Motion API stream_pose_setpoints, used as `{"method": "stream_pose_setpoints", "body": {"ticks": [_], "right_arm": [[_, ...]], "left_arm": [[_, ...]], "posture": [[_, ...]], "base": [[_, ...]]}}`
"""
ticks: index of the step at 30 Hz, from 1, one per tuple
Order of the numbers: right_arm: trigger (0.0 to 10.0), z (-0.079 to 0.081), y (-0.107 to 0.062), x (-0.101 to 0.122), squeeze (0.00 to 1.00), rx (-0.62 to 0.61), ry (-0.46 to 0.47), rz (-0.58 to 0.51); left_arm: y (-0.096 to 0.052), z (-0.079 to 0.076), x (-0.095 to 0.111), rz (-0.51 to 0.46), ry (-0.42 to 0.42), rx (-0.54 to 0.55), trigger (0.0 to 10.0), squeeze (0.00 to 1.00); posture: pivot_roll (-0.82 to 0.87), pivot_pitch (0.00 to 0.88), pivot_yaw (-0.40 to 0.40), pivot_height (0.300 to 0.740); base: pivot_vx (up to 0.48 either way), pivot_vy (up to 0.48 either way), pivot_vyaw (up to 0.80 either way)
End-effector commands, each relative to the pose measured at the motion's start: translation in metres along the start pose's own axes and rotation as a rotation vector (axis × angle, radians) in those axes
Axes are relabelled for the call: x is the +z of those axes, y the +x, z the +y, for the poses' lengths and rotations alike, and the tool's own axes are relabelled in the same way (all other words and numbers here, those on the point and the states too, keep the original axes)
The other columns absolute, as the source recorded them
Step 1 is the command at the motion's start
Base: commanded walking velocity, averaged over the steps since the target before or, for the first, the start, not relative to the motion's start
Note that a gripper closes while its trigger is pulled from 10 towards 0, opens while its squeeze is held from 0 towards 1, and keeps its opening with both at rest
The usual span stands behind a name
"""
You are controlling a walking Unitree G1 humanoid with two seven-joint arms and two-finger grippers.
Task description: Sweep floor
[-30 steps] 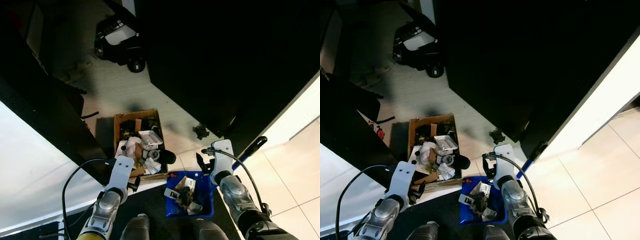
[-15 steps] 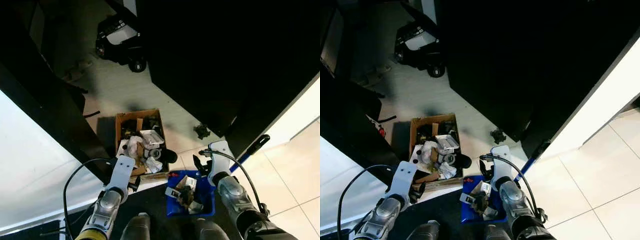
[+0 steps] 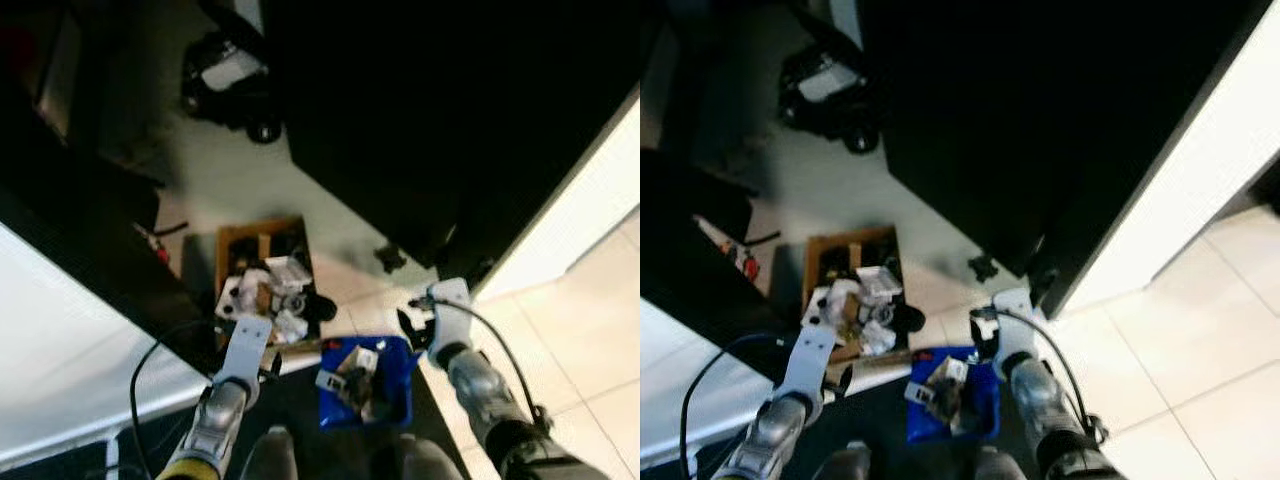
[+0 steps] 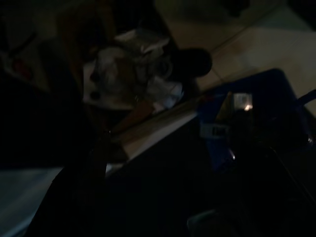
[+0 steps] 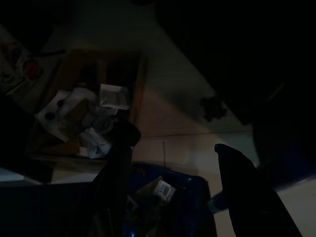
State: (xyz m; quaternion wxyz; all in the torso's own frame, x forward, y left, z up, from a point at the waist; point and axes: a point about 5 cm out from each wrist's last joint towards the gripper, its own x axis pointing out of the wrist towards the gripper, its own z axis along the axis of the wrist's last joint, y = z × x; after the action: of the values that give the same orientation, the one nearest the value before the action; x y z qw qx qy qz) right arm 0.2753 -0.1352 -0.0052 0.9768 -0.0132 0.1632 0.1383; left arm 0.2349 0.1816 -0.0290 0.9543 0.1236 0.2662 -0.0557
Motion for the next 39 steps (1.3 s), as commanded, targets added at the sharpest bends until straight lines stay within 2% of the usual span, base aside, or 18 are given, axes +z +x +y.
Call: {"method": "stream_pose_setpoints", "body": {"ticks": [1, 7, 10, 16, 20, 24, 25, 29, 33, 39], "right_arm": [[10.0, 0.006, -0.001, -0.006, 0.00, 0.012, 0.020, 0.024], [10.0, 0.006, -0.001, -0.006, 0.00, 0.010, 0.020, 0.024], [10.0, 0.005, -0.001, -0.007, 0.00, 0.000, 0.019, 0.025], [10.0, -0.001, -0.002, -0.007, 0.00, -0.073, 0.031, 0.032], [10.0, -0.004, -0.002, -0.006, 0.00, -0.108, -0.017, 0.036], [10.0, -0.005, -0.002, -0.005, 0.00, -0.099, -0.031, 0.034], [10.0, -0.010, -0.002, -0.007, 0.00, -0.094, -0.057, 0.063], [10.0, -0.014, -0.006, -0.013, 0.00, -0.084, -0.045, 0.097], [10.0, -0.014, -0.010, -0.018, 0.00, -0.084, 0.004, 0.096], [10.0, -0.015, -0.011, -0.017, 0.00, -0.087, 0.048, 0.064]], "left_arm": [[-0.003, -0.001, -0.010, 0.036, -0.002, 0.004, 10.0, 0.00], [-0.002, -0.004, -0.009, 0.021, 0.011, -0.030, 10.0, 0.00], [0.001, -0.009, -0.004, -0.008, 0.049, -0.072, 10.0, 0.00], [0.006, -0.020, 0.006, -0.048, 0.090, -0.129, 10.0, 0.00], [0.009, -0.023, 0.008, -0.035, 0.094, -0.134, 10.0, 0.00], [0.011, -0.021, 0.013, -0.063, 0.111, -0.096, 10.0, 0.00], [0.013, -0.016, 0.017, -0.073, 0.115, -0.041, 10.0, 0.00], [0.013, -0.015, 0.015, -0.069, 0.108, -0.035, 10.0, 0.00], [0.011, -0.009, 0.008, -0.046, 0.036, 0.001, 10.0, 0.00], [0.009, 0.001, 0.004, -0.039, -0.011, 0.073, 10.0, 0.00]], "posture": [[-0.01, 0.081, -0.008, 0.740], [-0.01, 0.079, -0.006, 0.740], [-0.01, 0.077, -0.009, 0.740], [-0.02, 0.076, -0.006, 0.740], [-0.04, 0.084, -0.002, 0.740], [-0.04, 0.088, 0.002, 0.740], [-0.05, 0.087, 0.008, 0.740], [-0.06, 0.077, 0.015, 0.740], [-0.06, 0.068, 0.021, 0.740], [-0.07, 0.059, 0.019, 0.740]], "base": [[0.000, 0.000, 0.00], [0.000, 0.000, 0.00], [0.000, 0.000, 0.00], [0.000, 0.000, 0.00], [0.000, 0.000, 0.00], [0.000, 0.000, 0.00], [0.000, 0.000, 0.00], [0.000, 0.000, 0.00], [0.000, 0.000, 0.00], [0.000, 0.000, 0.00]]}}
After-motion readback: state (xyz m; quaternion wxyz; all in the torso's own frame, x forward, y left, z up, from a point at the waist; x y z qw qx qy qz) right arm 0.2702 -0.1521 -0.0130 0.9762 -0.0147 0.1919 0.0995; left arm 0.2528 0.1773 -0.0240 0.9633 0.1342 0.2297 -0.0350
